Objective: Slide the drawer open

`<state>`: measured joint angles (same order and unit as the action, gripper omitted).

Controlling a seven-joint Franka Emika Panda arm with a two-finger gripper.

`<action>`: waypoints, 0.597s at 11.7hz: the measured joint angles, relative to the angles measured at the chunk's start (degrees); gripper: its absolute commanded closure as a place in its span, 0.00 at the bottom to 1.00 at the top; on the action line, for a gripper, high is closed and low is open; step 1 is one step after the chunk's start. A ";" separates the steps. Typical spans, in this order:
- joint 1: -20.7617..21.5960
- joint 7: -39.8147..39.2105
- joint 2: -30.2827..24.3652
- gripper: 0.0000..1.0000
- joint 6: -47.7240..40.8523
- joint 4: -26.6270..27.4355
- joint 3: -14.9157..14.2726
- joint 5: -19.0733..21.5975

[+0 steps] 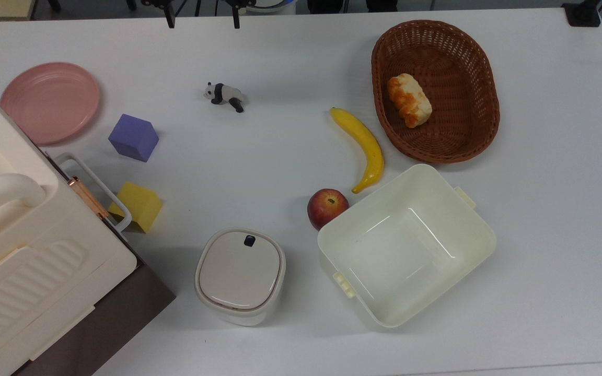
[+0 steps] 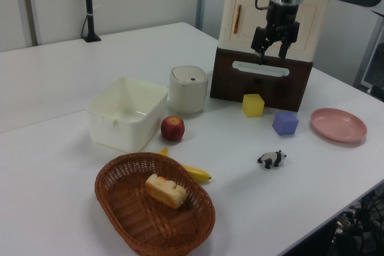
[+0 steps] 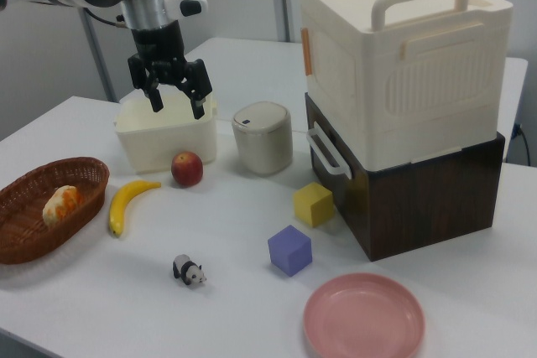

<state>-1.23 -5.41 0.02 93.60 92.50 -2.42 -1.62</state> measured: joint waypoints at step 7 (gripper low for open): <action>-2.04 -14.84 0.16 0.00 2.70 0.01 -0.03 -0.04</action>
<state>-3.27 -20.26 0.18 96.29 92.51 -2.45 -1.66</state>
